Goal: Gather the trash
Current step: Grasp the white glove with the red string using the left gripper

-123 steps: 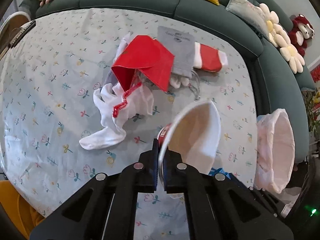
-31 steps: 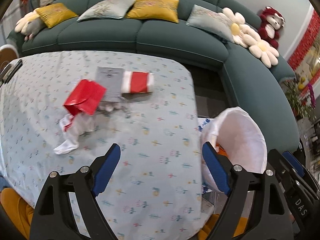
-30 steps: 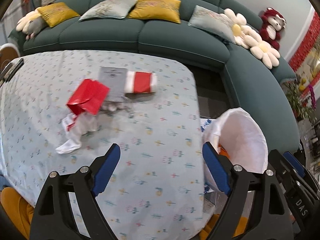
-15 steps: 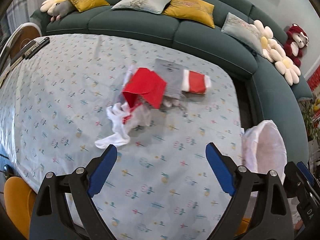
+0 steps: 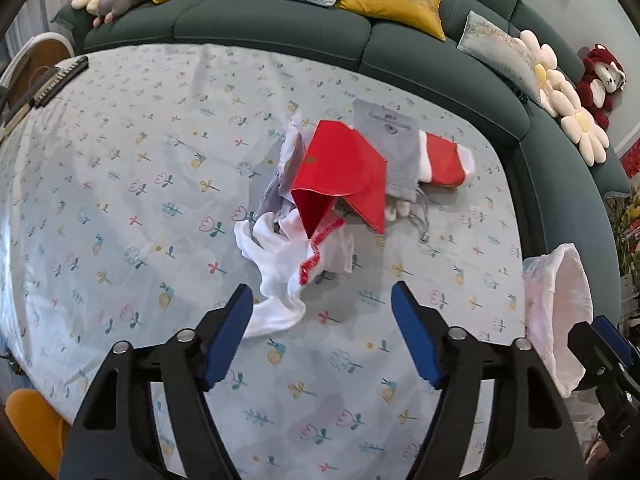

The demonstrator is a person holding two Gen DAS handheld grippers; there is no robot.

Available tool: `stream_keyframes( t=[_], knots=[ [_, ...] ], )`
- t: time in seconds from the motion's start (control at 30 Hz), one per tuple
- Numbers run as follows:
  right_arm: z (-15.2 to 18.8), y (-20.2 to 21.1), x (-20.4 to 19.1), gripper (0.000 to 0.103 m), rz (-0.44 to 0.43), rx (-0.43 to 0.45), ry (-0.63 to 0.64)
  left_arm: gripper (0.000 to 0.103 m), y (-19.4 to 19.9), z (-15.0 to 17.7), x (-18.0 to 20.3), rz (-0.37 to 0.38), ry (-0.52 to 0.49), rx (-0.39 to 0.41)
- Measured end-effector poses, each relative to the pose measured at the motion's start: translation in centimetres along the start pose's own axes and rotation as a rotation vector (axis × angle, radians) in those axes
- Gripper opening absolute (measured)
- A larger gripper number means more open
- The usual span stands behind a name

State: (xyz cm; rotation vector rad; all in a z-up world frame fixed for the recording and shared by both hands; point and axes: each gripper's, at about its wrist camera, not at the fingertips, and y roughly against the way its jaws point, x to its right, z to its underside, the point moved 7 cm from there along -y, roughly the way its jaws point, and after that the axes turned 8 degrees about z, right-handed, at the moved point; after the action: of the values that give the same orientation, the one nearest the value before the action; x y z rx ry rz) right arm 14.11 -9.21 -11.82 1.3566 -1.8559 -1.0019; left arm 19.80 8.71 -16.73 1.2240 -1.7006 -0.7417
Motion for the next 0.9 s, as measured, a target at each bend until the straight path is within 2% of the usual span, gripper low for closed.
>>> stream_keyframes(
  t=[0.13, 0.23, 0.37, 0.47, 0.9],
  knots=[
    [-0.4, -1.2, -1.5, 0.062, -0.004, -0.014, 0.016, 0.056, -1.2, -0.4, -0.5, 0.022, -0.005, -0.022],
    [-0.8, -1.9, -2.6, 0.062, -0.01, -0.025, 0.027, 0.042, -2.0, -0.4, -0.4, 0.048, -0.009, -0.043],
    [-1.4, -2.6, -4.0, 0.062, -0.017, -0.029, 0.044, 0.016, -2.8, -0.4, -0.3, 0.084, -0.004, -0.072],
    [-1.9, -2.7, -5.2, 0.062, -0.028, -0.027, 0.057, 0.007, -2.4, -0.4, -0.7, 0.112, 0.021, -0.075],
    [-2.5, -1.5, -9.5, 0.062, -0.096, -0.018, 0.085, 0.005, 3.5, 0.7, -3.8, 0.131, 0.1, -0.025]
  ],
)
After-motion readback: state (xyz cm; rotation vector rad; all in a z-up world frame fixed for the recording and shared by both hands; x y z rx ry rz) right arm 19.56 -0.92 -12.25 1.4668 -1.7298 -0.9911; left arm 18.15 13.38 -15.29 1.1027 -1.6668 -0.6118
